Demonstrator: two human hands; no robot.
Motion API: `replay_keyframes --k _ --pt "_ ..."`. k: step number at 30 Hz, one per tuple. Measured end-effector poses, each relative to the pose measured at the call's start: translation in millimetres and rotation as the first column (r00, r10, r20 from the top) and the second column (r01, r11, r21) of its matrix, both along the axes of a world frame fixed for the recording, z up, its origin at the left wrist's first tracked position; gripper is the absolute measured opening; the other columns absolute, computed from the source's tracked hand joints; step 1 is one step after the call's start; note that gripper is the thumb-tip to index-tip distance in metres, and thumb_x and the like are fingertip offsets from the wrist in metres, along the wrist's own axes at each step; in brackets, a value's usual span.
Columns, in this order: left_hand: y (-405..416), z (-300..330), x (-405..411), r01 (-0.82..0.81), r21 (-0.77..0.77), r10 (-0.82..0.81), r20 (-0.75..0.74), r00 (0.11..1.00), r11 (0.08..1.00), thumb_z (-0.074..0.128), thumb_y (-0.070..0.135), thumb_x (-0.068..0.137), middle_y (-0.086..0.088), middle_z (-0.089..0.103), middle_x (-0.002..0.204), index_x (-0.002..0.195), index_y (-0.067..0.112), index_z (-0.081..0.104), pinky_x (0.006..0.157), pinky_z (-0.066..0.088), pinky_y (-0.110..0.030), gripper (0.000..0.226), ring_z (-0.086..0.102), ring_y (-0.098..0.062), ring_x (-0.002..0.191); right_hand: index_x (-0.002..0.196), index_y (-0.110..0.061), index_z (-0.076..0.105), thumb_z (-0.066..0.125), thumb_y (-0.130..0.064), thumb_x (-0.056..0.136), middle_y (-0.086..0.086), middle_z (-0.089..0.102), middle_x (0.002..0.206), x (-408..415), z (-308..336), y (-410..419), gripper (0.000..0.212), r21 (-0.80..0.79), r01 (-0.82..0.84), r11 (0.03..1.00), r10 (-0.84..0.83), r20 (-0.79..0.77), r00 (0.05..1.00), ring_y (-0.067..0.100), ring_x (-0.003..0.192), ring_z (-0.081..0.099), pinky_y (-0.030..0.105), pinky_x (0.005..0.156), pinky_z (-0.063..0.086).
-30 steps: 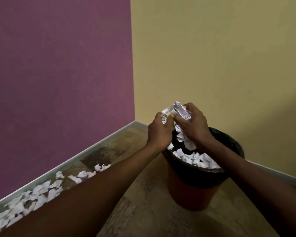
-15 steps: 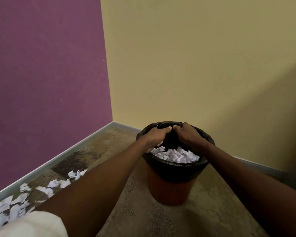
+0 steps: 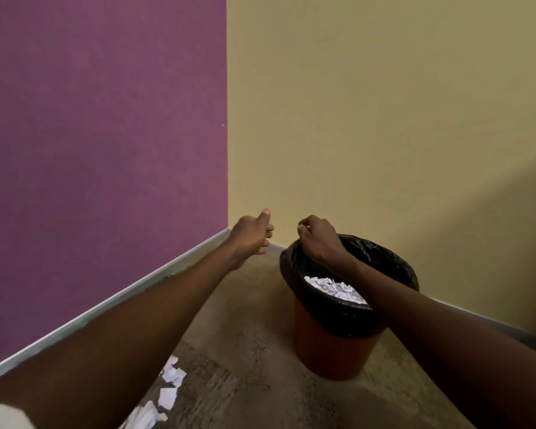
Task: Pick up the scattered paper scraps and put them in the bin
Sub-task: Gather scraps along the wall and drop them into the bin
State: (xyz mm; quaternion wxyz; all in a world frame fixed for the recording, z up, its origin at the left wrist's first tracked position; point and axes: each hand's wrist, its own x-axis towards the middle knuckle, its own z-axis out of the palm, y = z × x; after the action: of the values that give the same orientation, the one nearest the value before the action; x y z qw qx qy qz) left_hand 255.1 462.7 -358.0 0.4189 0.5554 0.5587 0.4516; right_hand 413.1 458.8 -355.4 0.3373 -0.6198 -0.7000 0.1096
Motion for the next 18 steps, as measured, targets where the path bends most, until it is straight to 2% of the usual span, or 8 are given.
replay_keyframes --k 4,7,10,13,18 --pt "-19 8 -72 -0.064 0.058 0.068 -0.064 0.996 0.996 0.038 0.047 0.1 -0.01 0.067 0.096 0.105 0.006 0.065 0.074 0.054 -0.035 0.049 0.06 -0.021 0.078 0.113 -0.001 0.059 0.038 -0.018 0.096 0.022 0.062 0.111 -59 9 -8 0.032 -0.018 -0.077 0.997 0.078 0.054 0.996 0.036 0.102 0.055 0.038 0.082 0.047" --pt "-35 4 -132 -0.095 0.094 0.107 -0.132 0.985 0.991 0.041 0.045 0.1 -0.009 0.07 0.096 0.1 0.005 0.068 0.077 0.055 -0.039 0.048 0.064 -0.026 0.081 0.124 -0.003 0.053 0.041 -0.021 0.097 0.022 0.052 0.124 -107 19 -18 0.035 -0.033 -0.132 0.991 0.134 0.087 0.987 0.034 0.11 0.051 0.032 0.082 0.039" --pt "-52 -10 -191 -0.151 0.142 0.177 -0.19 0.966 0.978 0.046 0.047 0.097 -0.01 0.073 0.093 0.091 0.008 0.072 0.076 0.056 -0.041 0.047 0.067 -0.027 0.078 0.13 -0.002 0.049 0.042 -0.02 0.097 0.023 0.045 0.131 -157 24 -31 0.038 -0.03 -0.164 0.986 0.166 0.12 0.979 0.035 0.117 0.047 0.037 0.092 0.041" --pt "-71 -31 -244 -0.184 0.235 0.26 -0.353 0.899 0.954 0.044 0.045 0.098 -0.012 0.073 0.087 0.085 0.006 0.073 0.08 0.053 -0.04 0.051 0.068 -0.03 0.08 0.127 -0.001 0.05 0.042 -0.02 0.097 0.025 0.046 0.129 -206 18 -40 0.037 -0.03 -0.164 0.986 0.167 0.162 0.973 0.039 0.116 0.049 0.045 0.098 0.044" --pt "-100 -61 -316 -0.217 0.273 0.341 -0.59 0.732 0.937 0.042 0.046 0.098 -0.014 0.063 0.071 0.064 0.005 0.06 0.067 0.045 -0.037 0.056 0.06 -0.031 0.07 0.121 0.005 0.05 0.044 -0.018 0.098 0.03 0.052 0.121 -272 -12 -65 0.034 -0.026 -0.242 0.97 0.239 0.294 0.926 0.043 0.112 0.048 0.051 0.094 0.044"
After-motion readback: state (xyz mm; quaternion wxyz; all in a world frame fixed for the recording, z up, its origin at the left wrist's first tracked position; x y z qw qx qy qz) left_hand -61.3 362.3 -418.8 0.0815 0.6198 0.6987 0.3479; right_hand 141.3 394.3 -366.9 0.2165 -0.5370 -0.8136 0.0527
